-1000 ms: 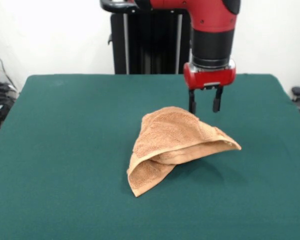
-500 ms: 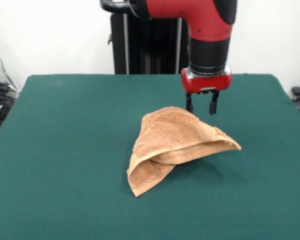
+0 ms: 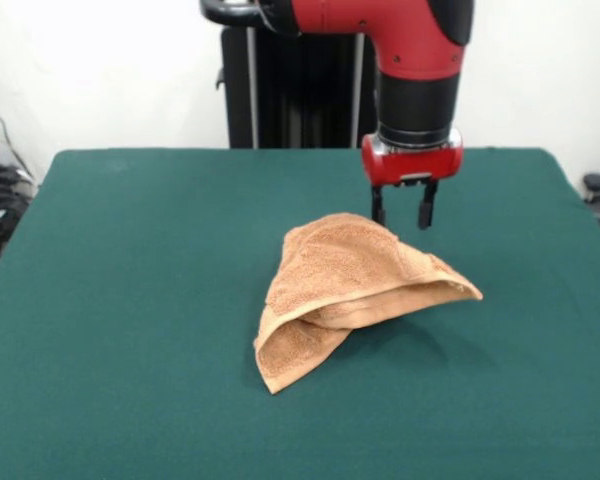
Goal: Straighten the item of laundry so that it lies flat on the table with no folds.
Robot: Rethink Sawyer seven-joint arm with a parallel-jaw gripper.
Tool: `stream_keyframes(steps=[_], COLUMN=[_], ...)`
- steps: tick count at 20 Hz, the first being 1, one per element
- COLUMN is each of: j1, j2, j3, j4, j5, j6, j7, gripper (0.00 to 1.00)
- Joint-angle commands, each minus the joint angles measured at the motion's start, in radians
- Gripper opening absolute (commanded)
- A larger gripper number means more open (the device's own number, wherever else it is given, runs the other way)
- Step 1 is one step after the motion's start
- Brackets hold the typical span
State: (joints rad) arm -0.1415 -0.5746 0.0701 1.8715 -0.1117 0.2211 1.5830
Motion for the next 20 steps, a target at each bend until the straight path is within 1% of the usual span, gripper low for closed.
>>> stream_keyframes(steps=[1, 15, 20], j1=[0.010, -0.002, 0.005], j2=[-0.027, -0.100, -0.096], j3=[0.051, 0.059, 0.059], j4=[-0.018, 0.005, 0.010], j5=[-0.002, 0.007, 0.007], j6=[-0.015, 0.067, 0.058], j7=[0.137, 0.119, 0.127], gripper=[1.00, 1.00, 1.00])
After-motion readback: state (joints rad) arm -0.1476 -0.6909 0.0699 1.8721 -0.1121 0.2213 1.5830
